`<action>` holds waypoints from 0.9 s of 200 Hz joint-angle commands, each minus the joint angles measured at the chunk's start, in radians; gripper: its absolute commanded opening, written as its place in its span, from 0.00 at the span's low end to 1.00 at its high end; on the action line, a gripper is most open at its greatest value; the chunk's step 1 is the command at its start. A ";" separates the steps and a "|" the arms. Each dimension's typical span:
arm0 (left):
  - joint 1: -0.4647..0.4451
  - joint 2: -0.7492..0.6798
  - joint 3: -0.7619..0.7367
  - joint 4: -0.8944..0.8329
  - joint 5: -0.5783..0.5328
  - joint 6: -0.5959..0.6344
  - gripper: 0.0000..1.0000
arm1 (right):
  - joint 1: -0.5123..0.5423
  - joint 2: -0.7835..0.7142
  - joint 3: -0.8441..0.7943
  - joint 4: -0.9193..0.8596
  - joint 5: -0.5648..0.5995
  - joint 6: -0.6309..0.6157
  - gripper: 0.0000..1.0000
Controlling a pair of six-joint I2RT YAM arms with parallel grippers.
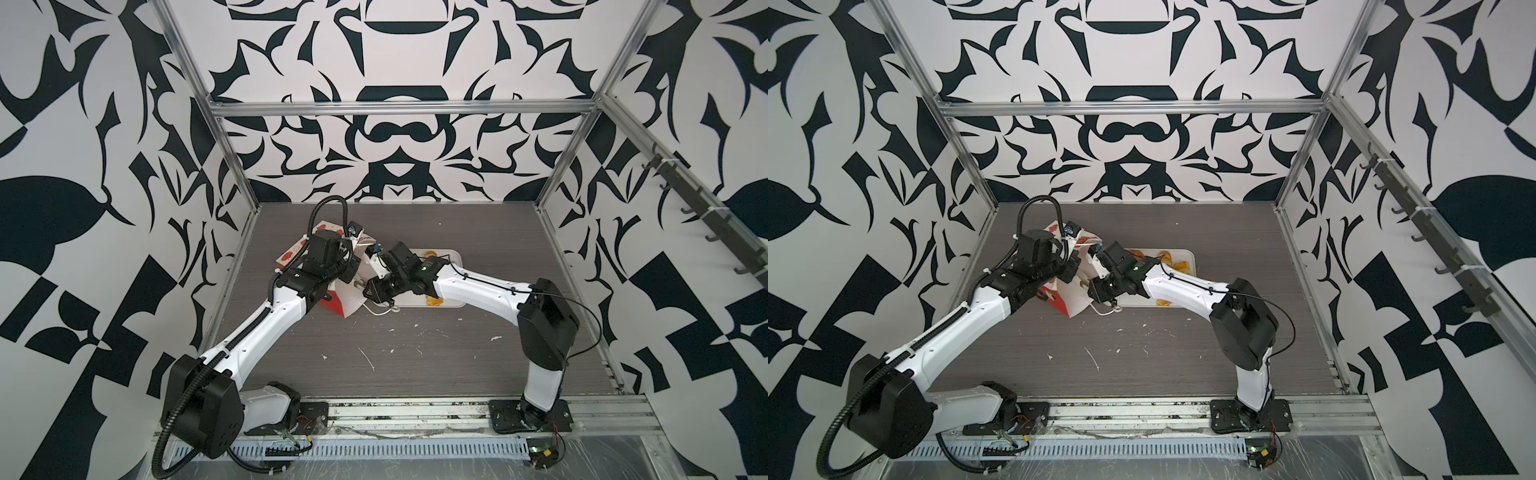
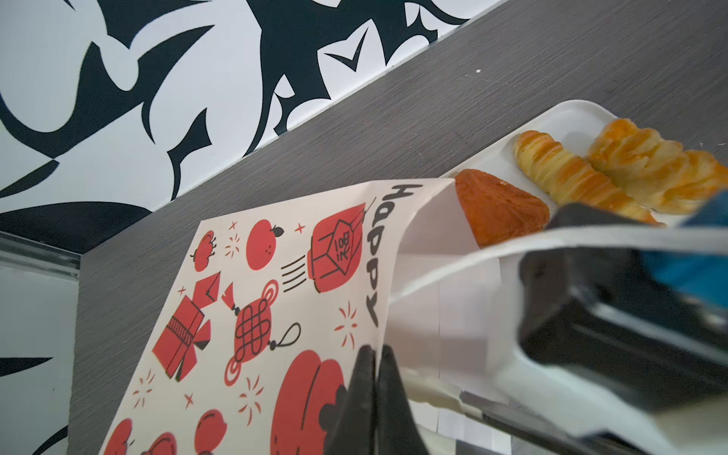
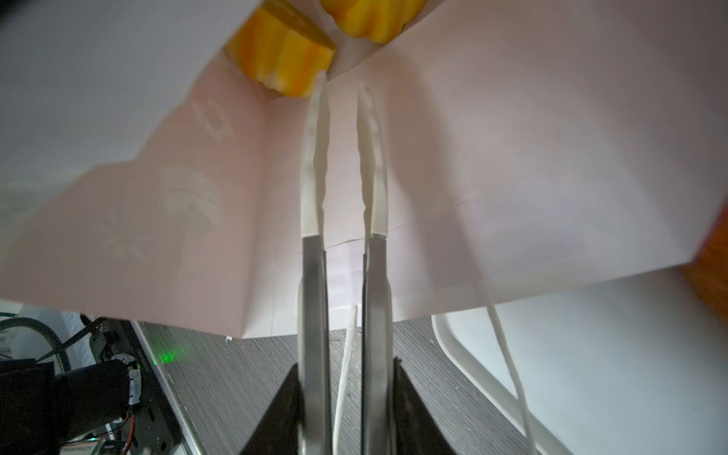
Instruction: Take the fake bread out of the paper bag
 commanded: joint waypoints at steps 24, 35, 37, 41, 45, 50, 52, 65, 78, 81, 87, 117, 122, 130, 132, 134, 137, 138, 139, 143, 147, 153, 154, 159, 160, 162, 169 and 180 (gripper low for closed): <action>-0.005 0.004 0.025 0.002 0.056 0.029 0.00 | 0.006 0.064 0.097 0.076 -0.057 0.117 0.45; -0.006 0.005 0.021 0.002 0.058 0.028 0.00 | 0.006 0.075 0.100 0.101 -0.074 0.144 0.46; -0.006 0.005 0.020 0.003 0.057 0.027 0.00 | 0.006 0.077 0.100 0.104 -0.076 0.149 0.46; -0.006 0.004 0.019 0.004 0.060 0.028 0.00 | 0.005 0.080 0.101 0.111 -0.075 0.159 0.47; -0.009 0.005 0.016 0.005 0.060 0.029 0.00 | 0.006 0.082 0.101 0.118 -0.072 0.169 0.47; -0.008 0.005 0.012 0.006 0.064 0.027 0.00 | 0.004 0.086 0.101 0.123 -0.071 0.180 0.47; -0.008 0.005 0.012 0.007 0.064 0.027 0.00 | 0.003 0.087 0.101 0.126 -0.071 0.184 0.48; -0.010 0.005 0.007 0.010 0.068 0.025 0.00 | -0.004 0.095 0.094 0.153 -0.080 0.219 0.48; -0.014 0.005 0.003 0.010 0.067 0.025 0.00 | -0.014 0.099 0.077 0.201 -0.102 0.264 0.48; -0.014 0.005 0.001 0.010 0.068 0.025 0.00 | -0.017 0.100 0.074 0.209 -0.106 0.273 0.48; -0.014 0.005 0.000 0.010 0.069 0.026 0.00 | -0.024 0.100 0.066 0.228 -0.117 0.289 0.49; -0.017 0.005 -0.010 0.010 0.082 0.020 0.00 | -0.043 0.101 0.046 0.273 -0.132 0.329 0.49; -0.017 0.005 -0.011 0.010 0.083 0.018 0.00 | -0.046 0.103 0.046 0.278 -0.135 0.335 0.49; -0.018 0.005 -0.012 0.010 0.085 0.018 0.00 | -0.050 0.106 0.046 0.286 -0.139 0.344 0.49; -0.019 0.005 -0.012 0.010 0.086 0.018 0.00 | -0.051 0.107 0.047 0.288 -0.139 0.345 0.49; -0.019 0.005 -0.012 0.010 0.086 0.018 0.00 | -0.052 0.108 0.048 0.288 -0.141 0.347 0.49; -0.019 0.005 -0.012 0.010 0.087 0.018 0.00 | -0.053 0.110 0.050 0.287 -0.140 0.349 0.49; -0.020 0.005 -0.012 0.010 0.086 0.018 0.00 | -0.054 0.111 0.050 0.287 -0.140 0.350 0.49; -0.020 0.005 -0.013 0.010 0.085 0.017 0.00 | -0.054 0.112 0.051 0.287 -0.139 0.350 0.49; -0.021 0.005 -0.014 0.010 0.086 0.017 0.00 | -0.055 0.114 0.054 0.285 -0.140 0.352 0.49; -0.022 0.005 -0.014 0.010 0.085 0.018 0.00 | -0.058 0.118 0.059 0.282 -0.141 0.352 0.49; -0.022 0.005 -0.014 0.010 0.086 0.018 0.00 | -0.059 0.124 0.069 0.271 -0.138 0.352 0.49; -0.022 0.005 -0.014 0.010 0.085 0.018 0.00 | -0.059 0.126 0.070 0.269 -0.137 0.352 0.49; -0.023 0.005 -0.014 0.010 0.087 0.018 0.00 | -0.059 0.129 0.074 0.261 -0.132 0.350 0.49; -0.023 0.005 -0.014 0.010 0.085 0.018 0.00 | -0.059 0.129 0.074 0.261 -0.132 0.351 0.50; -0.023 0.005 -0.014 0.010 0.087 0.018 0.00 | -0.059 0.130 0.076 0.259 -0.131 0.351 0.49; -0.023 0.003 -0.014 0.008 0.089 0.017 0.00 | -0.060 0.135 0.078 0.259 -0.132 0.352 0.50; -0.024 0.001 -0.016 0.008 0.091 0.018 0.00 | -0.061 0.139 0.079 0.269 -0.135 0.355 0.49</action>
